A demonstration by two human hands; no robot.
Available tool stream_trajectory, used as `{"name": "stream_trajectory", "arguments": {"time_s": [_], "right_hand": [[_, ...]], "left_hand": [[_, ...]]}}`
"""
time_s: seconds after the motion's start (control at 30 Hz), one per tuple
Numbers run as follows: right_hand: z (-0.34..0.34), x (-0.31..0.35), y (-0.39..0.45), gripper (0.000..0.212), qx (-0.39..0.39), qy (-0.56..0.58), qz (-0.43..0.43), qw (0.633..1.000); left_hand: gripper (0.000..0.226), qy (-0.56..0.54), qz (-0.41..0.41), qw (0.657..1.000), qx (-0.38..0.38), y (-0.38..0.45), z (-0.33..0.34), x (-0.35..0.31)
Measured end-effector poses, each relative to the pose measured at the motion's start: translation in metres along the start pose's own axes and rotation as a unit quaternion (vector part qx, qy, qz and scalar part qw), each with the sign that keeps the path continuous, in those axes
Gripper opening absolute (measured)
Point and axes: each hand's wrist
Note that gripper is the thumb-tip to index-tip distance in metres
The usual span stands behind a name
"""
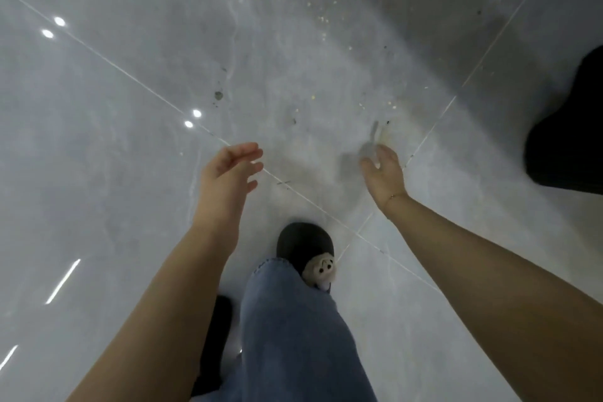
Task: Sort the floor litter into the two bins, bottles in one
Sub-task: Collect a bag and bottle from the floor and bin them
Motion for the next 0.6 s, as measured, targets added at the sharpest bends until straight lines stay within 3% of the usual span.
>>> {"name": "stream_trajectory", "arguments": {"time_s": [0.1, 0.23, 0.33, 0.47, 0.6], "right_hand": [[-0.011, 0.054, -0.07, 0.029, -0.02, 0.136, -0.029, 0.99], [-0.049, 0.143, -0.187, 0.013, 0.052, 0.252, -0.043, 0.965], [-0.075, 0.219, -0.257, 0.018, 0.137, 0.255, -0.055, 0.956], [-0.091, 0.316, -0.314, 0.03, 0.231, 0.218, -0.092, 0.944], [-0.085, 0.405, -0.331, 0.032, 0.26, 0.173, -0.126, 0.942]], "left_hand": [[0.023, -0.008, -0.012, 1.0, -0.019, -0.042, -0.017, -0.021], [0.021, -0.01, -0.02, 0.999, -0.027, -0.11, -0.05, -0.077], [0.017, -0.004, -0.014, 1.0, -0.003, -0.16, -0.075, -0.145], [0.03, 0.005, -0.003, 1.0, 0.013, -0.203, -0.106, -0.229], [0.027, -0.035, 0.017, 0.999, -0.009, -0.201, -0.139, -0.292]]}}
Point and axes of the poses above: each hand's wrist, its own y-axis towards the middle knuckle, its own z-axis out of the palm, x = y × z, and after that the axes turned 1 degree about -y, right-handed
